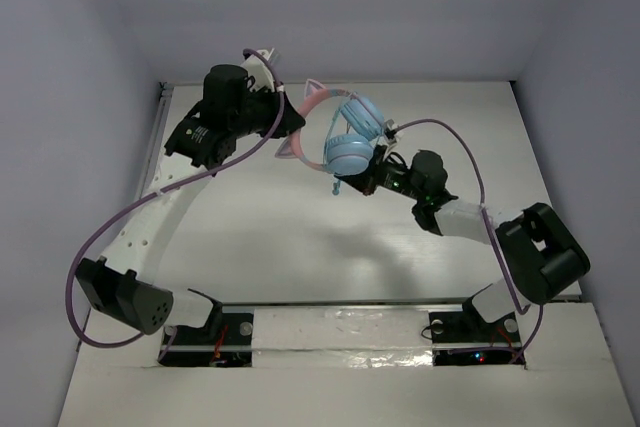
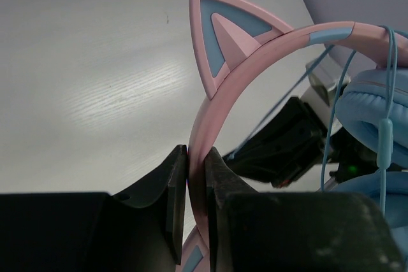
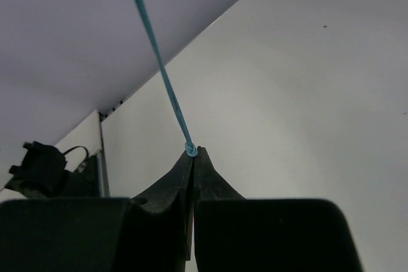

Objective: Wrap the headphones

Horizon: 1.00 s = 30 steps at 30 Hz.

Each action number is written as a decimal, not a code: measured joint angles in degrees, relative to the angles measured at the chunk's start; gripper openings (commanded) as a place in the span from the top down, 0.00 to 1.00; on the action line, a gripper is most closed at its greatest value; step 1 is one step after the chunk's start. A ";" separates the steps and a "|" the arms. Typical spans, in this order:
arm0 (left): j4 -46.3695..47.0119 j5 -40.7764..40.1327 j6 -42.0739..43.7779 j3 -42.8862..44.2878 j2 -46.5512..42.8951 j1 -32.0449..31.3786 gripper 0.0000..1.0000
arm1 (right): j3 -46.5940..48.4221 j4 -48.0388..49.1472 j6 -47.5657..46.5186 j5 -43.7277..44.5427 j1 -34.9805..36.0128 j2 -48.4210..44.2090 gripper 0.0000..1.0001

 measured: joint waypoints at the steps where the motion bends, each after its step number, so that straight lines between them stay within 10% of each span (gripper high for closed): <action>1: 1.01 -0.59 -1.07 -0.17 0.15 0.00 1.00 | -0.39 0.61 1.14 -0.17 0.52 0.00 1.00; 30: 22.86 -13.79 -14.82 -17.64 8.37 1.16 1.00 | -0.48 3.87 19.58 6.01 11.21 -4.11 1.00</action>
